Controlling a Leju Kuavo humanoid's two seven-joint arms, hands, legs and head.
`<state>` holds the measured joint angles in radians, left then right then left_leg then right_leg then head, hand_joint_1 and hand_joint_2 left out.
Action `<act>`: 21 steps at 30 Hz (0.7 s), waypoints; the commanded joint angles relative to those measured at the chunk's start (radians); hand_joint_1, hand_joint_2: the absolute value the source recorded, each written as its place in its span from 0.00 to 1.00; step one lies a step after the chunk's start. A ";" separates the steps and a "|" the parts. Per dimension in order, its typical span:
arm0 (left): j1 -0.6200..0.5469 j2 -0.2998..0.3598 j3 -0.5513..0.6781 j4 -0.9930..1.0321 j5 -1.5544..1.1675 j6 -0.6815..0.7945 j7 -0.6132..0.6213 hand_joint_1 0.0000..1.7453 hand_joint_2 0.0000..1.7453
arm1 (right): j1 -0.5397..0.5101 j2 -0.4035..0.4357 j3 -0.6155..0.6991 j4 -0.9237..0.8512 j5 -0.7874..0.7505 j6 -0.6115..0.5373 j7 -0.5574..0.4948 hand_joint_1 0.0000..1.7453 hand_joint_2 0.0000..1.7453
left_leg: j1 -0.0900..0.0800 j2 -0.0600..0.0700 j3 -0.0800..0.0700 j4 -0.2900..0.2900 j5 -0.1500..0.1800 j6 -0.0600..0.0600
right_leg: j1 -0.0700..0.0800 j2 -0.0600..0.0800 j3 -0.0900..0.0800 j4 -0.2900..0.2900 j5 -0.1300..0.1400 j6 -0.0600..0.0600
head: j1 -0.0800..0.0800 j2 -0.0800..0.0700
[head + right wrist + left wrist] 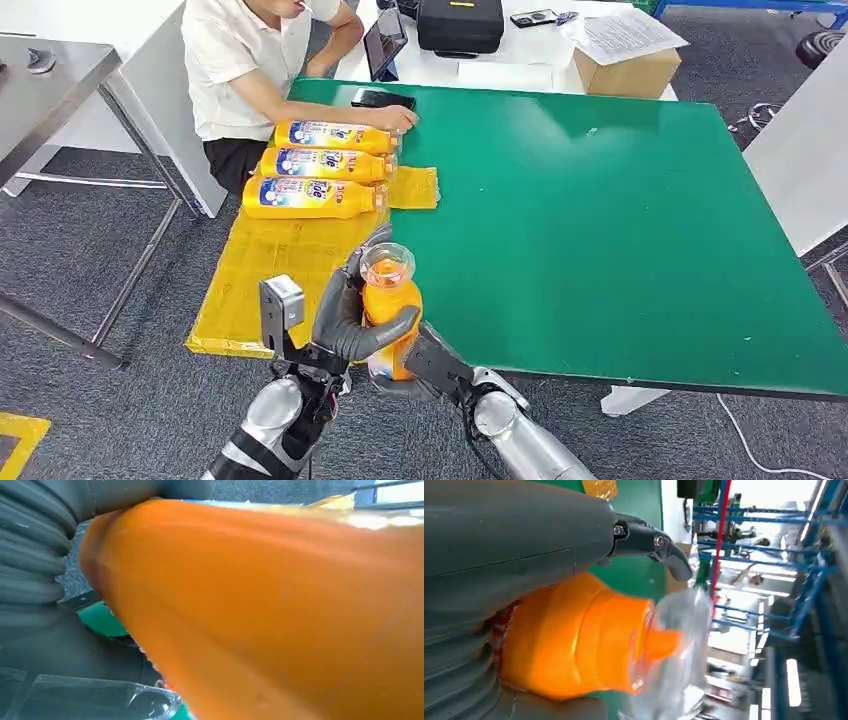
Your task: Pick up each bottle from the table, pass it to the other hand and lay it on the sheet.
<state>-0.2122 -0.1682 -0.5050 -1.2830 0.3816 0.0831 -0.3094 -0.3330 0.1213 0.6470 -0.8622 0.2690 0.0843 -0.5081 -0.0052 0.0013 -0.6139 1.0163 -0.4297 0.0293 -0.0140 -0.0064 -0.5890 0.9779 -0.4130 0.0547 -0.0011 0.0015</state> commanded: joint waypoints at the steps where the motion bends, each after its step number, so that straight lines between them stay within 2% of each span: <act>1: -0.079 0.043 -0.136 0.202 -0.196 0.042 0.006 0.11 1.00 | -0.051 0.001 0.062 -0.007 -0.016 0.040 -0.011 1.00 1.00 | 0.000 0.000 0.002 -0.001 0.000 -0.001 | 0.000 0.001 0.002 0.000 -0.001 -0.001 | 0.000 0.000; 2: -0.081 0.042 -0.139 0.207 -0.233 0.058 0.003 0.24 1.00 | -0.051 -0.001 0.061 -0.015 -0.015 0.039 -0.011 1.00 1.00 | 0.000 0.001 0.003 -0.001 -0.001 -0.002 | 0.000 0.001 0.003 0.000 -0.001 -0.002 | 0.001 0.000; 3: -0.082 0.036 -0.132 0.218 -0.279 0.074 0.000 0.27 1.00 | -0.051 -0.004 0.058 -0.027 -0.012 0.038 -0.009 1.00 1.00 | 0.000 0.001 0.002 -0.001 -0.001 -0.001 | 0.000 0.002 0.001 0.000 -0.001 -0.001 | 0.000 0.000; 4: -0.085 0.034 -0.130 0.226 -0.308 0.078 0.001 0.86 1.00 | -0.053 -0.007 0.057 -0.034 -0.014 0.045 -0.006 1.00 1.00 | 0.000 0.001 0.002 -0.001 -0.001 -0.001 | 0.000 0.001 0.001 0.000 -0.001 -0.001 | 0.001 0.000; 5: -0.084 0.030 -0.122 0.229 -0.327 0.077 0.000 1.00 1.00 | -0.053 -0.007 0.055 -0.039 -0.012 0.045 -0.005 1.00 1.00 | 0.000 0.001 0.004 -0.001 -0.001 -0.002 | 0.000 0.002 0.003 0.000 -0.001 -0.002 | 0.000 0.000; 11: -0.084 0.026 -0.096 0.222 -0.340 0.033 -0.003 1.00 1.00 | -0.058 -0.003 0.057 -0.036 -0.004 0.047 -0.002 1.00 1.00 | 0.000 0.002 0.003 -0.001 -0.001 -0.002 | 0.000 0.003 0.002 0.000 -0.001 -0.002 | 0.000 0.000; 18: -0.062 0.037 -0.037 0.256 -0.021 -0.299 0.094 1.00 1.00 | -0.083 0.011 0.083 -0.020 -0.004 0.076 -0.022 1.00 1.00 | 0.000 0.003 0.002 -0.001 -0.001 -0.001 | 0.000 0.004 0.001 0.000 0.000 -0.001 | 0.000 0.000; 21: -0.060 0.039 -0.029 0.262 0.022 -0.328 0.098 1.00 1.00 | -0.087 0.013 0.086 -0.021 -0.007 0.080 -0.027 1.00 1.00 | 0.000 0.005 0.003 -0.001 -0.002 -0.002 | 0.000 0.005 0.001 0.001 0.000 -0.002 | 0.000 0.000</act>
<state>-0.2975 -0.1473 -0.5101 -1.1582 0.3031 -0.1356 -0.2454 -0.3160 0.1099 0.6371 -0.8656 0.2518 0.1285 -0.5070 -0.0051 0.0001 -0.6152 1.0163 -0.4297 0.0293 -0.0140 -0.0072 -0.5891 0.9786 -0.4130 0.0547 -0.0008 0.0015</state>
